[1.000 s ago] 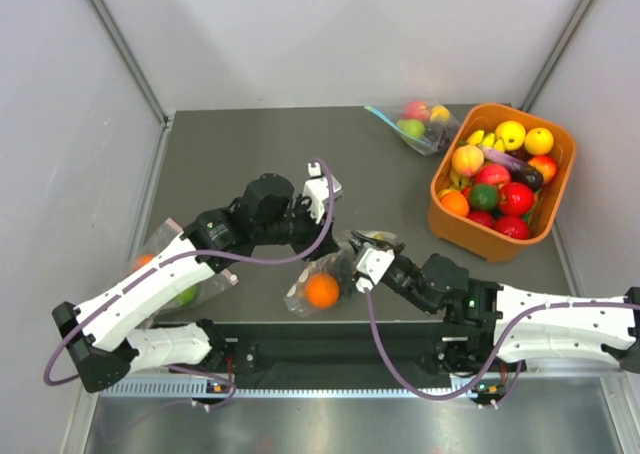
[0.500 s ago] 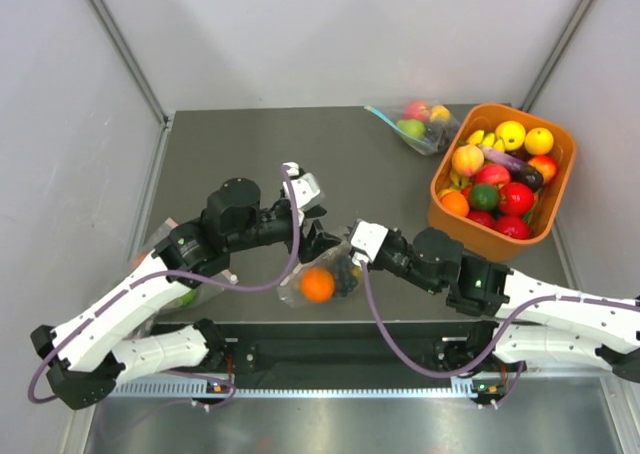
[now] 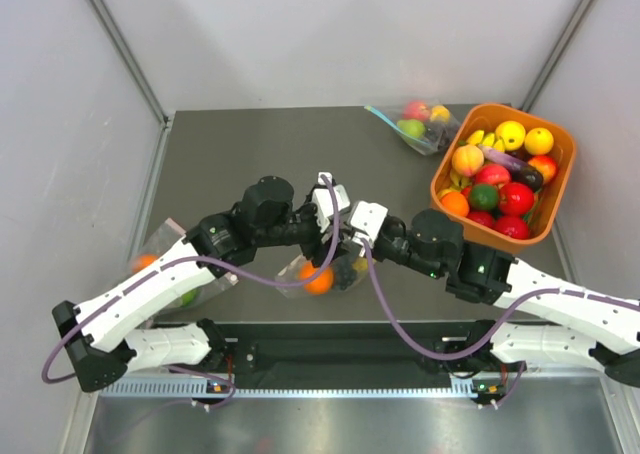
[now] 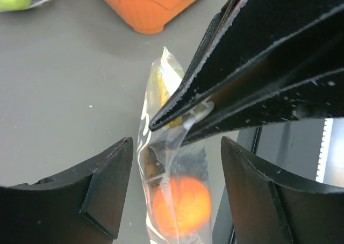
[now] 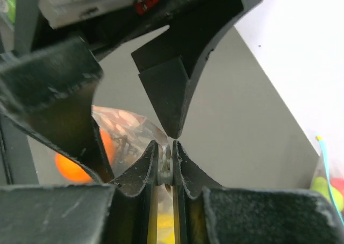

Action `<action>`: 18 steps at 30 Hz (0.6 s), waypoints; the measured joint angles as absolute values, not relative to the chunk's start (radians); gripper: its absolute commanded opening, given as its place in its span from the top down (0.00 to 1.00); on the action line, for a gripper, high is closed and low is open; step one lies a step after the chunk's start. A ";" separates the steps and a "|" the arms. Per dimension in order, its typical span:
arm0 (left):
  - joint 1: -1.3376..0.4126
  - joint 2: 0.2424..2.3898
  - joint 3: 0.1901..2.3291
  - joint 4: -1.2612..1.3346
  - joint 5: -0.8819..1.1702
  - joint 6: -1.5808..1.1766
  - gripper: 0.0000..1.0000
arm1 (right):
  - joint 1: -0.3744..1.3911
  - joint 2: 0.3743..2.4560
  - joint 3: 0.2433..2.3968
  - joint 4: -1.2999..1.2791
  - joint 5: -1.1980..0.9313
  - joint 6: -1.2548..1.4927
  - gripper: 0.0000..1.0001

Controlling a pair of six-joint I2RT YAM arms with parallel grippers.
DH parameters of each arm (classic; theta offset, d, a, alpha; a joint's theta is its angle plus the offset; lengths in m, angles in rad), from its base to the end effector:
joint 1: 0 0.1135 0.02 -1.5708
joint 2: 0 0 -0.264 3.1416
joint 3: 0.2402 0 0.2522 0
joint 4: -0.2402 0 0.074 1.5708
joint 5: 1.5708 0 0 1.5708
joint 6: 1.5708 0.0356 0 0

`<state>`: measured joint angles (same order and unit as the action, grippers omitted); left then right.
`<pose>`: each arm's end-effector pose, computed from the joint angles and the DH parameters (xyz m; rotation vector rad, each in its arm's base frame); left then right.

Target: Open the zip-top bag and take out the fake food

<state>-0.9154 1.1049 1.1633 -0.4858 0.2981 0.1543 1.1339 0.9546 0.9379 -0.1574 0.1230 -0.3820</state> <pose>0.1384 -0.1972 0.3788 1.2188 1.6676 -0.7780 0.0975 0.1984 0.3659 -1.1451 1.3422 0.4421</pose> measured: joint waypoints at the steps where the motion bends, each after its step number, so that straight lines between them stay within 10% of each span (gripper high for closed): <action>1: -0.916 1.110 1.163 -0.488 0.297 0.159 0.31 | 1.131 0.955 0.938 -0.160 0.116 -0.378 1.00; 11: -0.920 1.129 1.154 -0.490 0.261 0.211 0.99 | 1.073 0.939 0.938 -0.212 0.017 -0.349 1.00; 18: -0.932 1.129 1.124 -0.458 0.271 0.237 1.00 | 1.022 0.918 0.938 -0.281 -0.104 -0.339 1.00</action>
